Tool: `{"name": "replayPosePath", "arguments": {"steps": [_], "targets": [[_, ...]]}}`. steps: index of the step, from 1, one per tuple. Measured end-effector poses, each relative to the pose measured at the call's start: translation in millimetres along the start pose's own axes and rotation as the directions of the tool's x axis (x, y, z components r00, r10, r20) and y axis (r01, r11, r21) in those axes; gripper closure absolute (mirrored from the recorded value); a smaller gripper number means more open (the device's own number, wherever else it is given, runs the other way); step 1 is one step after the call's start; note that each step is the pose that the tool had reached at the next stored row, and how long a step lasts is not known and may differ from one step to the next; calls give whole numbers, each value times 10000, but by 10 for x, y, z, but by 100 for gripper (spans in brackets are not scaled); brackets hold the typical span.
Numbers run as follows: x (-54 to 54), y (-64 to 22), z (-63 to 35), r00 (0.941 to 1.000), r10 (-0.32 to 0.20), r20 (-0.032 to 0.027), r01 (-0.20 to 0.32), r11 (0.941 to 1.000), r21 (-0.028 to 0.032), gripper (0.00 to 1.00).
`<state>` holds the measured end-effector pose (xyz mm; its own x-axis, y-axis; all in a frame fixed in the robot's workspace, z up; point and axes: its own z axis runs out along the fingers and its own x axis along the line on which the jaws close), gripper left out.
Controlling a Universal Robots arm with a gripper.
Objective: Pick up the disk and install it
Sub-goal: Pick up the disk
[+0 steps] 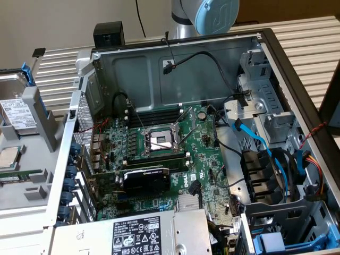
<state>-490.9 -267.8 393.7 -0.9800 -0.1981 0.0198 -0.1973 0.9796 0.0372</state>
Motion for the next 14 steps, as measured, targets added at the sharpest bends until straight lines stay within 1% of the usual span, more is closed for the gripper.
{"name": "replayPosePath", "arguments": {"steps": [2, 4, 8, 11, 14], "targets": [[0, 0, 1, 9994, -353, -13, 353, 9994, 7, 89], [0, 0, 2, 9974, -717, -27, 717, 9974, 14, 89], [0, 0, 3, 9896, -1437, -55, 1437, 9896, 25, 89], [0, 0, 5, 9802, -1978, -77, 1979, 9802, 32, 89], [0, 0, 6, 9679, -2510, -100, 2510, 9680, 38, 89]]}}
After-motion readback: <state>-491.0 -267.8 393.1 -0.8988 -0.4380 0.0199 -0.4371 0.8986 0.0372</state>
